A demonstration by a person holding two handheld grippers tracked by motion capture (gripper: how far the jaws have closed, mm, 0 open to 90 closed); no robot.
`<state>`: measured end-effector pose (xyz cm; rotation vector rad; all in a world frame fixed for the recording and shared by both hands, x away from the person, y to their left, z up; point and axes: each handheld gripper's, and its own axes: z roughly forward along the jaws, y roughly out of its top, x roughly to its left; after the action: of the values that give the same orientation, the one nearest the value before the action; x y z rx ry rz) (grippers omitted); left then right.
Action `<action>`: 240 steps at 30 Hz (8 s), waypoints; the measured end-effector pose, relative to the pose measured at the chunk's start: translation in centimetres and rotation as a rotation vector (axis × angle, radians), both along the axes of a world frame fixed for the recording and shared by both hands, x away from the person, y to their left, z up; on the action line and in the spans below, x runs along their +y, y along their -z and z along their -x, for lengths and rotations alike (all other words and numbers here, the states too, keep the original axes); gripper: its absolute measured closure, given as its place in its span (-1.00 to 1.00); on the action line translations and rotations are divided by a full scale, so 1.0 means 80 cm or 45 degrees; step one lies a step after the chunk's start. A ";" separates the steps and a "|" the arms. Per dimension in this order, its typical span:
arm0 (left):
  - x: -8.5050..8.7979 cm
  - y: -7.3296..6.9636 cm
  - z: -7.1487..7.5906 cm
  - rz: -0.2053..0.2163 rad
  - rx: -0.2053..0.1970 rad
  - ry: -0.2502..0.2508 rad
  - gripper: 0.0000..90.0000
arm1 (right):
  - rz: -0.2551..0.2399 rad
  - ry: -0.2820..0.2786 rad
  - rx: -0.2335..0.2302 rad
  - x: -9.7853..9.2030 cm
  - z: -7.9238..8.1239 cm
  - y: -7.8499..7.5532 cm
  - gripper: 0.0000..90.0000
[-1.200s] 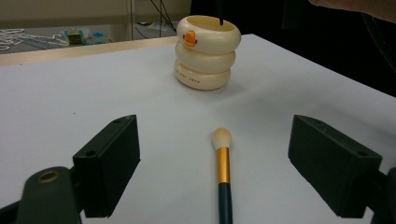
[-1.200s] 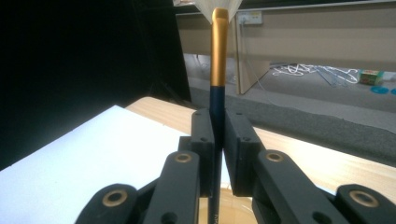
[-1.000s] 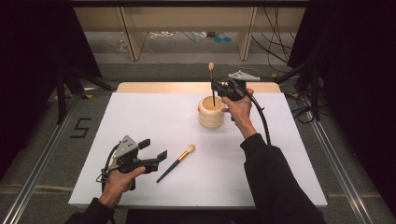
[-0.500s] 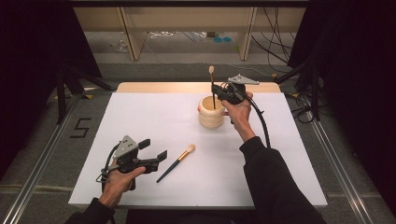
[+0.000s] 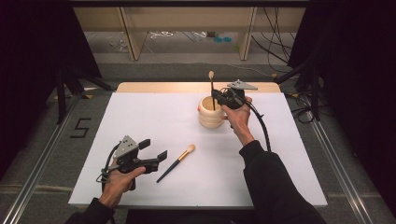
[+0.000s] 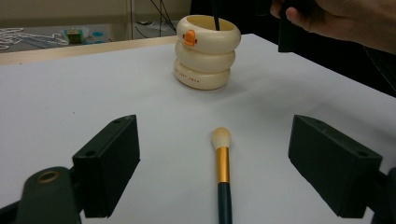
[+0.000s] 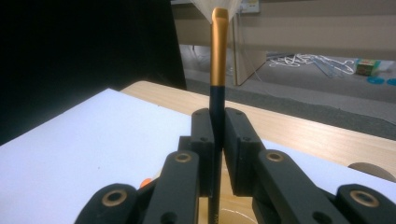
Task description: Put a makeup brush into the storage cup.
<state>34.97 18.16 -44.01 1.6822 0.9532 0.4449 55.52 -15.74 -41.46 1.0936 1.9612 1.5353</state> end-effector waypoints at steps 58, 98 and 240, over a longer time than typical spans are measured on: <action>-0.001 0.001 0.000 0.003 0.003 0.003 -0.64 | 0.154 -0.043 -0.058 0.001 0.070 -0.015 -0.34; -0.001 -0.001 0.001 -0.005 0.006 0.005 -0.63 | 0.146 -0.081 0.013 -0.041 0.151 0.001 -0.53; -0.103 0.009 -0.093 -1.016 0.544 0.518 -0.26 | 0.209 -0.184 0.088 -0.068 0.256 0.030 -0.62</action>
<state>42.39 9.95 -44.73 2.7102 0.7284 0.1899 35.01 -21.19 -43.86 0.9673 2.2124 1.3942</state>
